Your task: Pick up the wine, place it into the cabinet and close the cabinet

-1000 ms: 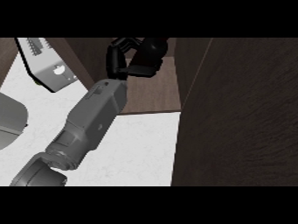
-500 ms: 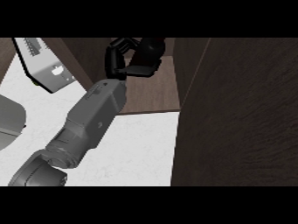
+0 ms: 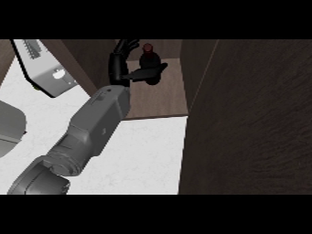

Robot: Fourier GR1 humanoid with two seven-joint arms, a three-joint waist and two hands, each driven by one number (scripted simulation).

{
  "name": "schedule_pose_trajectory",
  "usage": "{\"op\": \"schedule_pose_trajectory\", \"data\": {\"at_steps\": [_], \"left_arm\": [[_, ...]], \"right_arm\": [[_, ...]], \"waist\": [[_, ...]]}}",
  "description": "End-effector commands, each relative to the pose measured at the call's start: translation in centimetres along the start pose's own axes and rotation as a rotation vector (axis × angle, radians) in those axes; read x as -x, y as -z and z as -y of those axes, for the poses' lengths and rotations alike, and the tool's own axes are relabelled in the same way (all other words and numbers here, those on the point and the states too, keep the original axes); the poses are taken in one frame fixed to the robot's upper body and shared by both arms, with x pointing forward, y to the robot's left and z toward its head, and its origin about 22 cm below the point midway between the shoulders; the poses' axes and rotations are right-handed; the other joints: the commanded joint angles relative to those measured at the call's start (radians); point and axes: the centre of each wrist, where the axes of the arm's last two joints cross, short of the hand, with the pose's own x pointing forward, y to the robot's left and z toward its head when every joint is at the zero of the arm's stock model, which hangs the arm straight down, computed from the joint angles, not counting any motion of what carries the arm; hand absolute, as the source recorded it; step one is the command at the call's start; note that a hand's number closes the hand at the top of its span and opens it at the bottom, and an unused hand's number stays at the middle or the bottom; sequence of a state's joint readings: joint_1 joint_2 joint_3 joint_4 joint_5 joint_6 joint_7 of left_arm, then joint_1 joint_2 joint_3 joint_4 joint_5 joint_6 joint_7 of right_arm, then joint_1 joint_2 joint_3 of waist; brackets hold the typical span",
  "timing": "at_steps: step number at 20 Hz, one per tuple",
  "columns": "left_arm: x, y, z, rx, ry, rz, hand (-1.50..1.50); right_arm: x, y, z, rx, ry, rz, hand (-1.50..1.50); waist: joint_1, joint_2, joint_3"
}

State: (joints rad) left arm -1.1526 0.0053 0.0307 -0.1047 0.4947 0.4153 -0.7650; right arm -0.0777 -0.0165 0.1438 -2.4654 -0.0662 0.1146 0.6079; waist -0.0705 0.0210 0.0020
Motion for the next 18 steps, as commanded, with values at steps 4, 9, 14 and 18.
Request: {"op": "schedule_pose_trajectory", "data": {"at_steps": [4,9,14,18], "left_arm": [[1.3,-0.2,-2.5,-0.031,0.078,-0.031,-1.50],[1.6,-0.3,-3.0,-0.003,0.137,-0.014,-1.50],[3.1,-2.1,-2.6,-0.053,0.117,0.004,-1.50],[2.1,-0.9,-2.7,-0.024,0.076,0.020,-1.50]], "right_arm": [[-1.3,-1.3,0.3,-0.029,0.015,0.018,-1.50],[-1.2,-0.8,0.0,-0.017,0.022,0.043,-1.50],[-0.5,-0.8,-0.8,-0.025,0.032,0.040,-1.50],[0.0,-0.1,-0.6,-0.001,0.027,0.015,-1.50]], "waist": [[-0.008,0.008,-0.003],[-0.006,0.009,-0.004],[-0.006,0.009,-0.004],[0.005,0.006,-0.004]]}}
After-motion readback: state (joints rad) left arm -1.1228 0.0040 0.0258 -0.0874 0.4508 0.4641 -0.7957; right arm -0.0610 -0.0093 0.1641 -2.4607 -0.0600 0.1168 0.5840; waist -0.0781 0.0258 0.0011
